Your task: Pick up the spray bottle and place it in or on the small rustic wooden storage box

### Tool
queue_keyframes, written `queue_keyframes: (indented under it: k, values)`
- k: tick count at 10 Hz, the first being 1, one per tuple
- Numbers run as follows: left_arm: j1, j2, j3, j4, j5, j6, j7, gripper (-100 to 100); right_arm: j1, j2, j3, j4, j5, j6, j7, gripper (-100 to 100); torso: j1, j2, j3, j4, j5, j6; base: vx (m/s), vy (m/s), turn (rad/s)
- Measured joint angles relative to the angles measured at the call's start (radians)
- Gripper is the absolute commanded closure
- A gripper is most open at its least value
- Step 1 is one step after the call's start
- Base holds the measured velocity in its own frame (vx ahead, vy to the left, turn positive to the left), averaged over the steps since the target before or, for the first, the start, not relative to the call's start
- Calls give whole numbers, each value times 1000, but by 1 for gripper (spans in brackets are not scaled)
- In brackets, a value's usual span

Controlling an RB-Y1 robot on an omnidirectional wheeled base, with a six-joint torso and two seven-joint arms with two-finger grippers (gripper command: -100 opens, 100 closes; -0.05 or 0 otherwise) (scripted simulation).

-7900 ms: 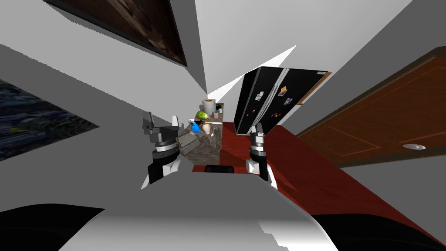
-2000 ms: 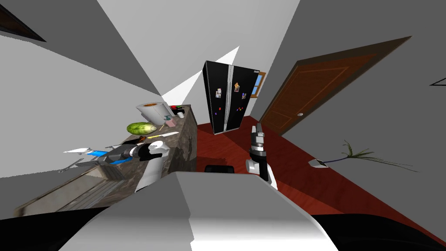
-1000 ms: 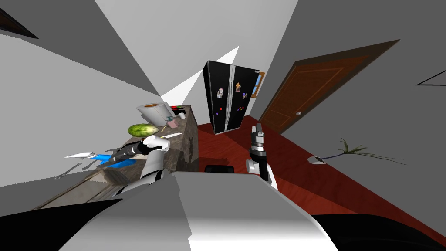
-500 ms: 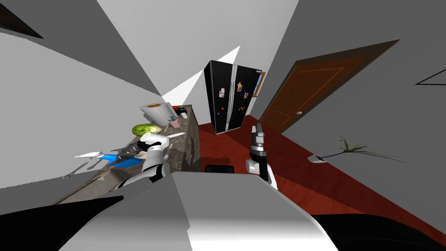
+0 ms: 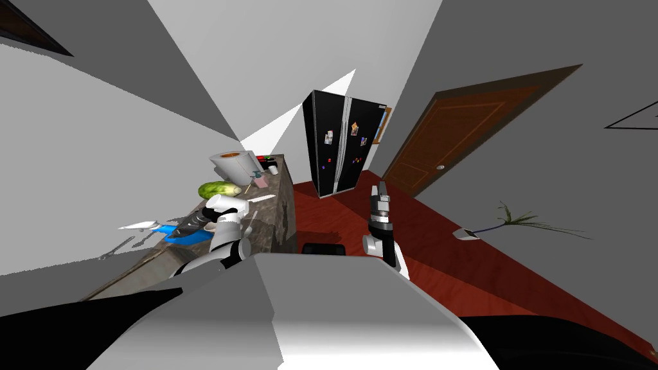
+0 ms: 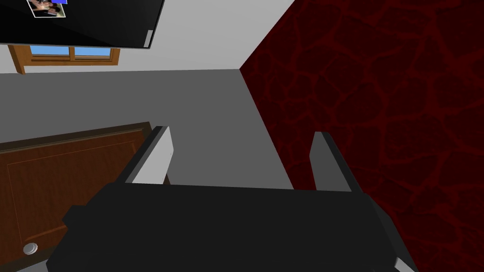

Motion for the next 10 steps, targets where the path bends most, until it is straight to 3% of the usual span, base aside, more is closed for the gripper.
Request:
queue_keyframes:
  k: [3,4,5,6,7,10]
  values:
    - [0,1,-2,-1,-1,3,0,100,0,0,0,0,0,0,0,0,1,0,0,0,1,-1,0,0,0]
    - [0,1,-2,-1,-2,3,0,0,0,0,0,0,0,0,0,0,1,0,0,0,2,-1,0,0,0]
    - [0,1,-2,-1,-2,3,0,100,0,0,0,0,0,0,0,0,1,0,0,0,2,-1,0,0,0]
    - [0,1,-2,-1,-2,3,0,0,0,0,0,0,0,0,0,0,1,1,0,0,2,-1,0,0,0]
    - [0,2,-2,-1,-2,3,0,100,0,0,0,0,0,0,0,0,1,1,0,0,2,-1,-68,-62,-227]
    - [16,25,5,-40,-3,38,-45,100,0,0,0,0,0,0,0,0,-5,7,4,2,0,0,-113,-84,-170]
